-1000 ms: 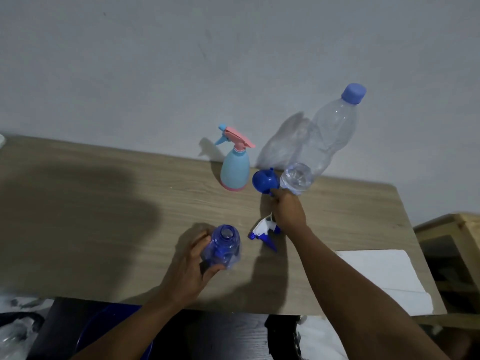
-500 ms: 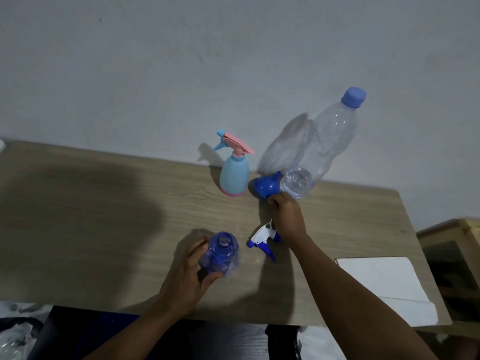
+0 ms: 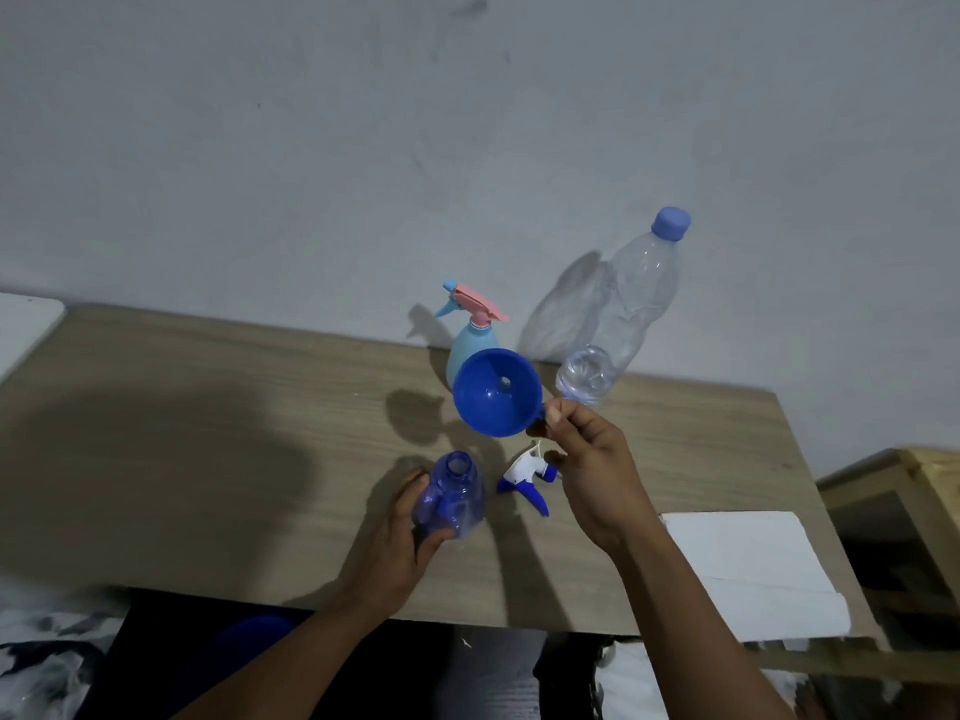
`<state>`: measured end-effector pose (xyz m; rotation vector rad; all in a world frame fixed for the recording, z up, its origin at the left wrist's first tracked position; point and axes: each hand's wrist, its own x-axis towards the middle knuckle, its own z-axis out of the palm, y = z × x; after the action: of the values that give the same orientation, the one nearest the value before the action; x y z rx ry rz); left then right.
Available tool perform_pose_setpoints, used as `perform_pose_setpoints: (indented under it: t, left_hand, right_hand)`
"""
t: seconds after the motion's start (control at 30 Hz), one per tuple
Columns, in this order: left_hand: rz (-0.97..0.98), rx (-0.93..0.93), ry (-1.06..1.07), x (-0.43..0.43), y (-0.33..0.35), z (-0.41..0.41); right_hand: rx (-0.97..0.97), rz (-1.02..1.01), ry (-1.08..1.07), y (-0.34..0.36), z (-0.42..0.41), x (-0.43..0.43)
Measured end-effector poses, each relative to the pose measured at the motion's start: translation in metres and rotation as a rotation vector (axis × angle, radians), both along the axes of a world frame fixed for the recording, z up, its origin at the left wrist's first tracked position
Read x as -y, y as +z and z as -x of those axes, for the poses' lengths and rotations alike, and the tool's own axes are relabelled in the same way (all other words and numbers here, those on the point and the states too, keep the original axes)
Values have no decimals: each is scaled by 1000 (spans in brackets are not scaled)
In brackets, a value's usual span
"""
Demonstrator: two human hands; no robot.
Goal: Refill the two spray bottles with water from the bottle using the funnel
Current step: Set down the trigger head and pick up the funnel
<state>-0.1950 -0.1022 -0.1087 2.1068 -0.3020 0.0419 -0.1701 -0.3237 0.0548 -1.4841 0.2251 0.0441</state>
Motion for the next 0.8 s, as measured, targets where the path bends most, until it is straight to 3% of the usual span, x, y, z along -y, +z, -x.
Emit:
perform_pose_setpoints:
  t: [0.17,0.27,0.47,0.8]
  left_hand:
    - [17,-18,-2,-1,17,10]
    - [7,-39,-22,-3,28,13]
    - [-3,-96,-10,-8,37,16]
    - [-39,-151,5,-10,56,24]
  right_hand:
    - [-224,-418,58,18,24,-9]
    - [-373,-521,79,18,32,-12]
    - [-527,-497,83,8,37,-18]
    - [-524,-319,3,9,42,-38]
